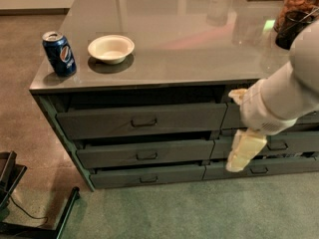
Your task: Open middle drawer
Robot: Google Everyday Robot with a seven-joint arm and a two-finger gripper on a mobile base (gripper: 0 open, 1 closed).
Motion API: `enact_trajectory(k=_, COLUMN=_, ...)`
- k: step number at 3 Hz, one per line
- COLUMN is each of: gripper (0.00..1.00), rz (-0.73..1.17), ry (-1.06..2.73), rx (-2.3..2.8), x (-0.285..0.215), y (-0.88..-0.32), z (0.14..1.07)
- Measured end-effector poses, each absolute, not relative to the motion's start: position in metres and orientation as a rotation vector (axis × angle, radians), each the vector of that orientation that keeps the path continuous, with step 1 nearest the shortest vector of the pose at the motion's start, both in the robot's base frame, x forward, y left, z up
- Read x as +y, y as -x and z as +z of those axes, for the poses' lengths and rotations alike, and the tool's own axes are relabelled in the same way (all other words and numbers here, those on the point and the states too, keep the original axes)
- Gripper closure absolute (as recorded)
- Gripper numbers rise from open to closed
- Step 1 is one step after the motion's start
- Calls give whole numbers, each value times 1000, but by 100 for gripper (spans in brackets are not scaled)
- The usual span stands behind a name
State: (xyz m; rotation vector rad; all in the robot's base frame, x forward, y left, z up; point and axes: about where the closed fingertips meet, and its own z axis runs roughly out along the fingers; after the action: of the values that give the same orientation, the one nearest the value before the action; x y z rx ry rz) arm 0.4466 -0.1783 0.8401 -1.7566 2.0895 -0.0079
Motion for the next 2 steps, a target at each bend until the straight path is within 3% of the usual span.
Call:
enact_trajectory(k=1, gripper=0, rz=26, ry=1756, rx=2064, x=-153, y=-467, z=769)
enact_trajectory(k=2, gripper=0, rz=26, ry=1756, rx=2064, x=-153, y=-467, z=769)
